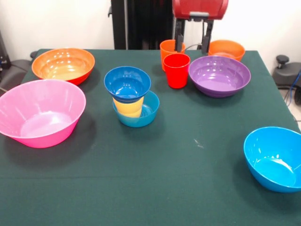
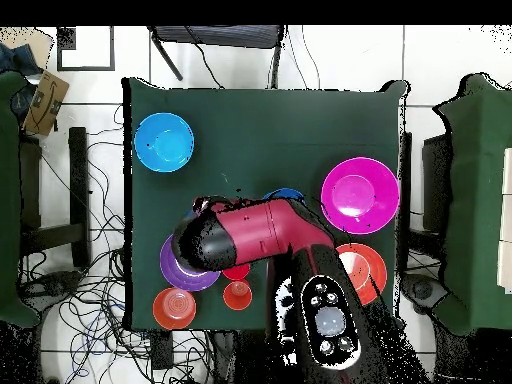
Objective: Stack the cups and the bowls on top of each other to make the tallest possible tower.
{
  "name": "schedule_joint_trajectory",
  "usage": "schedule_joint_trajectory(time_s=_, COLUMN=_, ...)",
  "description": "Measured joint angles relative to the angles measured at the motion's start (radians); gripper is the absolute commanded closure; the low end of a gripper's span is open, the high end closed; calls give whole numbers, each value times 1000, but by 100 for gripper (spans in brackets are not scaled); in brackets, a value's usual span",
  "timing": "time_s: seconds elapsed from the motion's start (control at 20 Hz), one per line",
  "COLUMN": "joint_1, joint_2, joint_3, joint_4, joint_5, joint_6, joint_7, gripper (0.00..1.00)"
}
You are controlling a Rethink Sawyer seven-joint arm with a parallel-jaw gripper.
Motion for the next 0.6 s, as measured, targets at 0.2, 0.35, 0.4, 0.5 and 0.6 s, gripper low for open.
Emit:
schedule_joint_trajectory(time_s=0.2, joint_1=27, joint_2=42, joint_3=-30, joint_4=-35, joint_5=2, joint_6=-6, joint_7=1, gripper=0)
schedule_joint_trajectory(time_s=0.35, joint_1=49, joint_2=72, joint_3=-59, joint_4=-53, joint_5=6, joint_6=-17, joint_7=2, gripper=0)
schedule_joint_trajectory(time_s=0.4, joint_1=52, joint_2=77, joint_3=-64, joint_4=-55, joint_5=7, joint_6=-20, joint_7=2, gripper=0)
schedule_joint_trajectory(time_s=0.5, joint_1=63, joint_2=91, joint_3=-81, joint_4=-56, joint_5=15, joint_6=-29, joint_7=2, gripper=0)
schedule_joint_trajectory(time_s=0.6, joint_1=69, joint_2=99, joint_3=-94, joint_4=-56, joint_5=22, joint_6=-33, joint_7=2, gripper=0)
